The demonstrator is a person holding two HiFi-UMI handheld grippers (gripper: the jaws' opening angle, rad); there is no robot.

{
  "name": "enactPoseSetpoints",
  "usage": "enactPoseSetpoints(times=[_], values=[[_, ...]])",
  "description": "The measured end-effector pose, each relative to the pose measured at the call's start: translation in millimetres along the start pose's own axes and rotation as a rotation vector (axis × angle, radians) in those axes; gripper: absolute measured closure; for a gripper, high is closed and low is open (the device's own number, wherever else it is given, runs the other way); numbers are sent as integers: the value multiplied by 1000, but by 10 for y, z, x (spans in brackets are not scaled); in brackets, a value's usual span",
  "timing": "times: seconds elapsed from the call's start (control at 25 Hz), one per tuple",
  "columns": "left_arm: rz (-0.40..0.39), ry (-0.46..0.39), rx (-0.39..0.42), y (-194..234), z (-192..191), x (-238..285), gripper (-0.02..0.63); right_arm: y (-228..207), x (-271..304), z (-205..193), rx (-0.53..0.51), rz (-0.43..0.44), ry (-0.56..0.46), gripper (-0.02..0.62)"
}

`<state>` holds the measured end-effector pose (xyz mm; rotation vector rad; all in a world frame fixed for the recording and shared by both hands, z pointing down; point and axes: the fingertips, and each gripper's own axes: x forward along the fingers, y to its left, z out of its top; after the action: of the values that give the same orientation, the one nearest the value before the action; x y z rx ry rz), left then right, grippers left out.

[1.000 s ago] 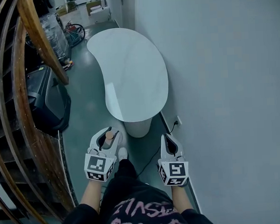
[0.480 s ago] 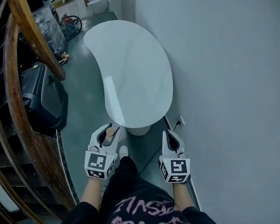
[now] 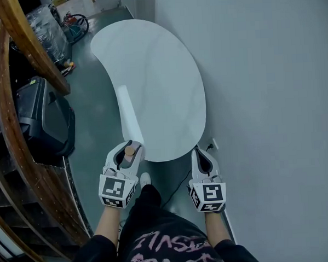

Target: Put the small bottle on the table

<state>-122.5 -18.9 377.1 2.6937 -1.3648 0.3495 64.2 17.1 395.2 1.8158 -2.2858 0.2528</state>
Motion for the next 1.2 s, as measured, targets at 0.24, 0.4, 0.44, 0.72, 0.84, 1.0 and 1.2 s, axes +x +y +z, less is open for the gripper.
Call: enactPoseSetpoints(times=[0.24,0.4,0.44,0.72,0.84,1.0,1.2], values=[[-40,30,-13,271,4,303,472,-22,386,117,2,-13,19,586],[-75,37,-1,496,83,522,472,-4,650,224,3,-45,27,586],[-81,37,3,550,113,576,472,-6,710,252,5,-51,29,586],[-105,30,5,897,211,826,472,34,1044,356,13,-87,32,586],[-114,28,2,996,233,885,472,57,1130,390,12,-100,36,586],[-130,27,0,1082,237,921,472,84,1205,436,11,-121,34,586],[-145,23,8,1155,257,972,472,119,1272,455,12,-135,36,584]])
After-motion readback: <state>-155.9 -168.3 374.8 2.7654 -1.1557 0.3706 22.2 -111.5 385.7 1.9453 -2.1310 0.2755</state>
